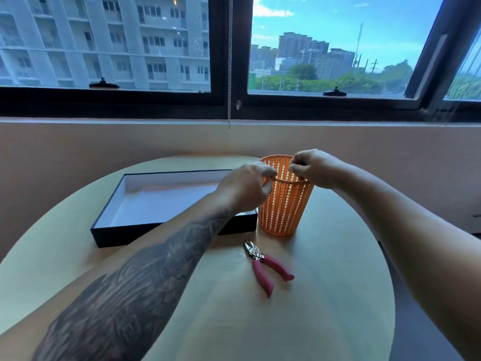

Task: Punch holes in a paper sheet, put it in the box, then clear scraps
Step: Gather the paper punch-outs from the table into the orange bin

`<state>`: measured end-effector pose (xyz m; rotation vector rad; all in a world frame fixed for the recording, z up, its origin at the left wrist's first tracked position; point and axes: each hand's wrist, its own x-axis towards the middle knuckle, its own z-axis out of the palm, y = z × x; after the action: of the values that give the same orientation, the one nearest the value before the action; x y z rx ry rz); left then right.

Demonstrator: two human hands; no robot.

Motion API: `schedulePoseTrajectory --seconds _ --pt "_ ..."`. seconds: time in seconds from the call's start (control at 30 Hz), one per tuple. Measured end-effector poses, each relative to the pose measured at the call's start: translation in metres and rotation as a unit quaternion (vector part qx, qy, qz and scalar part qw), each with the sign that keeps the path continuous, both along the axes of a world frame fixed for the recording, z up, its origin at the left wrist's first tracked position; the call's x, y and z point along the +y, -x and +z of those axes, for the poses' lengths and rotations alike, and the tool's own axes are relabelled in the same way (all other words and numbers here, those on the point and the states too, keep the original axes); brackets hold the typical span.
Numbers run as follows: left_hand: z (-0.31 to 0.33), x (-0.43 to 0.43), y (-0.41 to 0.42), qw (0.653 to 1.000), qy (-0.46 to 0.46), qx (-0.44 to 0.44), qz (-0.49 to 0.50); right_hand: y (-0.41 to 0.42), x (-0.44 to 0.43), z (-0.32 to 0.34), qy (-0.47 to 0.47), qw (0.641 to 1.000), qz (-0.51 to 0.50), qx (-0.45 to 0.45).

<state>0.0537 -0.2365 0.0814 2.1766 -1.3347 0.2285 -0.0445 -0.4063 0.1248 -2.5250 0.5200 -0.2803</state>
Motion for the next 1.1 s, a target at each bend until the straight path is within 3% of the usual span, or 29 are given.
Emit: schedulePoseTrajectory --seconds 0.7,0.97,1.1 --pt "-0.011 0.005 0.011 1.000 0.014 0.014 -0.004 -0.003 0.000 -0.011 0.048 0.998 -0.008 -0.026" --pt "-0.015 0.016 0.017 0.998 -0.054 0.012 -0.004 0.006 0.005 -0.016 0.072 0.994 -0.001 -0.076" --pt "-0.008 0.045 0.011 0.997 -0.064 0.032 0.030 0.016 0.019 -0.009 0.148 0.979 0.010 -0.138"
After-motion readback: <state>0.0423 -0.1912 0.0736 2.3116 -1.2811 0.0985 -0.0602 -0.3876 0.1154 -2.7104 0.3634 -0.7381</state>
